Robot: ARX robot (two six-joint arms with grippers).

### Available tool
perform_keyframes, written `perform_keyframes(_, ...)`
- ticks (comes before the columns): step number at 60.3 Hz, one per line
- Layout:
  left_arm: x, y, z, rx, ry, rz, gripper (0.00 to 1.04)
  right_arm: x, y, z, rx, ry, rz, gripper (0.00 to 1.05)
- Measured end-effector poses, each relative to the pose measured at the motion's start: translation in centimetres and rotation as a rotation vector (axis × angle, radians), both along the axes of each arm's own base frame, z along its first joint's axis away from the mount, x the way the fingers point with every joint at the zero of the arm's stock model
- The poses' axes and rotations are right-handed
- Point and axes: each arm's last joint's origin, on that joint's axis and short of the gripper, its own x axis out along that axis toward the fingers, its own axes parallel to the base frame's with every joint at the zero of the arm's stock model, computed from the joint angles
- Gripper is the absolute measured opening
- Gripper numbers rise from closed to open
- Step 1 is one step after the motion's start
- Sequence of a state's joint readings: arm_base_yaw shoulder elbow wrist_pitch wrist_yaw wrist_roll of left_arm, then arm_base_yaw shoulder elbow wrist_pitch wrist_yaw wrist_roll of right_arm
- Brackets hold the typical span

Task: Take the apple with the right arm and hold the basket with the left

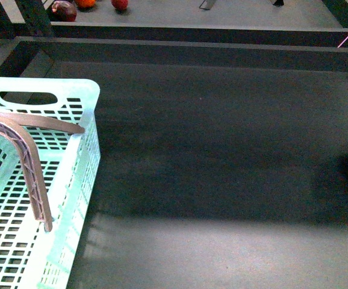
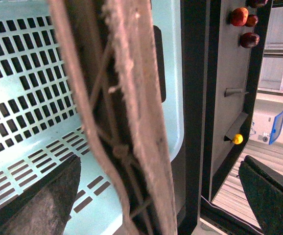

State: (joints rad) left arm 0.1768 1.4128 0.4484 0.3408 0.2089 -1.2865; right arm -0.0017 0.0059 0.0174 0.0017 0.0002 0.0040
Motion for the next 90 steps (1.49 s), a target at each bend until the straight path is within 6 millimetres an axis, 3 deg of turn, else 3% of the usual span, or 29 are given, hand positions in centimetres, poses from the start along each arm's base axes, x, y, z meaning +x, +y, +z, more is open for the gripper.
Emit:
perform_keyframes(12, 1.1, 0.2, -0.1, 0.006, 0.012, 0.005, 0.65, 0.0, 0.0, 0.0, 0.0, 0.0, 0.0, 0.96)
perform_keyframes(22, 1.5, 0.2, -0.9, 0.011, 0.045, 0.011, 0.24, 0.0, 0.0, 0.0, 0.0, 0.0, 0.0, 0.96)
perform_keyframes(29, 1.7, 0.1, -0.9, -0.024, 0.052, 0.032, 0.07, 0.0, 0.0, 0.0, 0.0, 0.0, 0.0, 0.96)
perform_keyframes(46, 2.0, -1.3, 0.3, 0.006, 0.044, -0.017, 0.06, 0.0, 0.0, 0.0, 0.0, 0.0, 0.0, 0.96)
perform_keyframes(60, 2.9, -4.0, 3.9, 0.022, -0.043, -0.117, 0.06, 0.0, 0.0, 0.0, 0.0, 0.0, 0.0, 0.96)
perform_keyframes(72, 4.1, -7.9, 7.1, 0.039, -0.121, -0.249, 0.06, 0.0, 0.0, 0.0, 0.0, 0.0, 0.0, 0.96)
perform_keyframes(81, 4.5, -12.6, 10.0, 0.06, -0.22, -0.426, 0.06, 0.0, 0.0, 0.0, 0.0, 0.0, 0.0, 0.96)
perform_keyframes(90, 4.5, -15.9, 10.8, 0.051, -0.247, -0.543, 0.06, 0.0, 0.0, 0.0, 0.0, 0.0, 0.0, 0.96)
